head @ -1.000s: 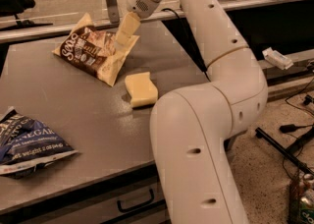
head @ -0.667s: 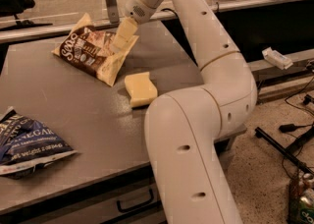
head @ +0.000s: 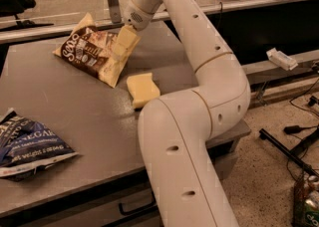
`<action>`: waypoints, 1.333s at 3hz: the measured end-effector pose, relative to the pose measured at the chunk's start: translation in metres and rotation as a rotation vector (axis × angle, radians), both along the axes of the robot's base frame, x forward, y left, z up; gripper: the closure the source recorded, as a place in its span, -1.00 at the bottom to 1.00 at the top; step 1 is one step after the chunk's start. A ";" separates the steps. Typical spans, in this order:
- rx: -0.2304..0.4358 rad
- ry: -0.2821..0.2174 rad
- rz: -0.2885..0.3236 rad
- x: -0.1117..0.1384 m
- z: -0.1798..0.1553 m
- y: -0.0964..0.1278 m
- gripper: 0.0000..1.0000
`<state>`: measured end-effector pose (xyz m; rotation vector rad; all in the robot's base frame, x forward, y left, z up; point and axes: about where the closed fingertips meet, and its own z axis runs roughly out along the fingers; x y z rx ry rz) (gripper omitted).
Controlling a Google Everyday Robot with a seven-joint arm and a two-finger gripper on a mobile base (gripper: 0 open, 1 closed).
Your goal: Move brown chip bag near blue chip bag
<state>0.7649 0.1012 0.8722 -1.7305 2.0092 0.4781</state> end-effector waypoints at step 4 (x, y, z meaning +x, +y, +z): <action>0.291 -0.043 -0.003 0.012 0.037 0.003 1.00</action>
Offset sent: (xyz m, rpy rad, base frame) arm 0.0248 -0.0057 0.0144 -0.0289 0.0394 -0.0096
